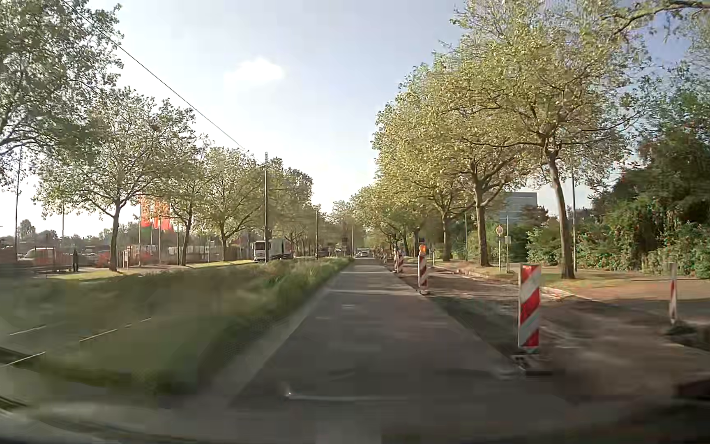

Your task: Follow the waypoints while adhering to traffic rules and regulations

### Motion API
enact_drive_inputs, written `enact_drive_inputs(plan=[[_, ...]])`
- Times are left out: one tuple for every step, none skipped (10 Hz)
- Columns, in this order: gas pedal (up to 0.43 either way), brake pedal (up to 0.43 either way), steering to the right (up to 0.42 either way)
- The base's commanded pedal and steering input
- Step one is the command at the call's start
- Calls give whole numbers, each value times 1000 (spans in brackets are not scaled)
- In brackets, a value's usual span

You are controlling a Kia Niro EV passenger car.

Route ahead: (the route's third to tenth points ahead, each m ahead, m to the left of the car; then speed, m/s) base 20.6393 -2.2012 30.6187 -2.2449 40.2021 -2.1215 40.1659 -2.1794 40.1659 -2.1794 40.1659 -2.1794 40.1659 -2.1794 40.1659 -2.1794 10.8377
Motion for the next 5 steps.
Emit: enact_drive_inputs(plan=[[0, 159, -1], [0, 171, -1], [0, 165, -1], [0, 165, -1], [0, 165, -1]])
